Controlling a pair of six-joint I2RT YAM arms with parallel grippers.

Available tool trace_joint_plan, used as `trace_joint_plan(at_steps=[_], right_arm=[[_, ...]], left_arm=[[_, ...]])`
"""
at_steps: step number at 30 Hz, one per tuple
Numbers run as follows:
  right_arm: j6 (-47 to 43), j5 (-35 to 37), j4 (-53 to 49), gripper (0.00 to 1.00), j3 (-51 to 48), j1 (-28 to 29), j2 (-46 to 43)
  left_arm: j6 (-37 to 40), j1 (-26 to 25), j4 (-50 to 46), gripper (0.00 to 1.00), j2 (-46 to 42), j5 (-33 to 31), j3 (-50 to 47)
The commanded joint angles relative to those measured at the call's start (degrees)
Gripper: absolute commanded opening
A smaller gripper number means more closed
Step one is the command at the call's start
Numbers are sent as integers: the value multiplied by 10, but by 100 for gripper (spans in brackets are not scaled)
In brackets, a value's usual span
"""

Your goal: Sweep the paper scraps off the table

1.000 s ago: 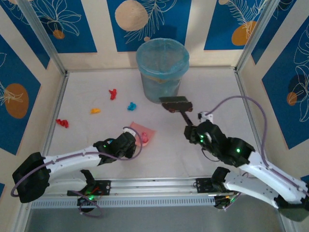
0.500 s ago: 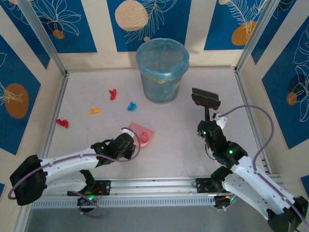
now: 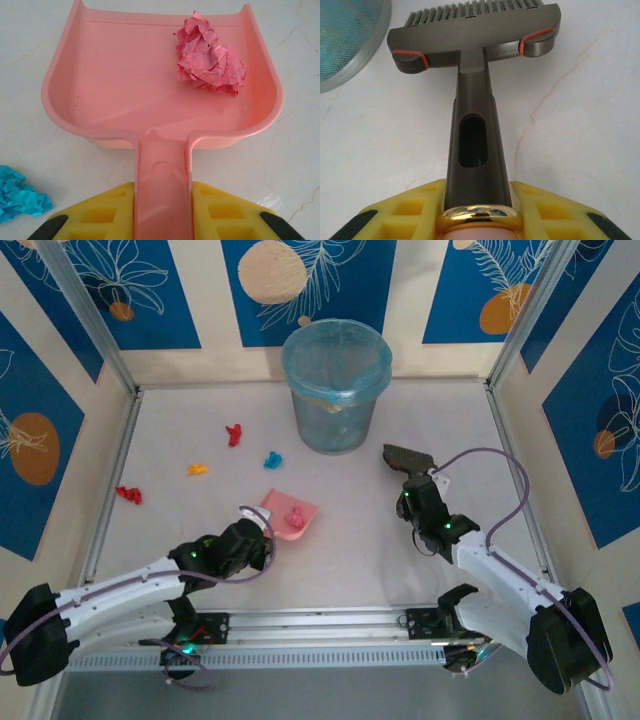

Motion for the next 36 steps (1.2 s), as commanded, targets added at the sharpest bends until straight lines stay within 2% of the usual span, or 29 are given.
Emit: trace_joint_plan(at_steps=[1, 10, 18, 26, 36], right_arm=[[-11, -20, 55, 0, -5, -4, -2], [-4, -21, 47, 0, -4, -9, 1], [-1, -39, 54, 0, -6, -9, 4], [5, -47, 59, 0, -9, -11, 14], [7, -53, 57, 0, -6, -11, 26]], left_arm=[[6, 5, -11, 0, -5, -17, -5], [6, -1, -32, 0, -35, -29, 29], [7, -14, -124, 0, -62, -43, 145], [17, -14, -242, 0, 7, -23, 376], [64, -2, -404, 0, 242, -1, 774]])
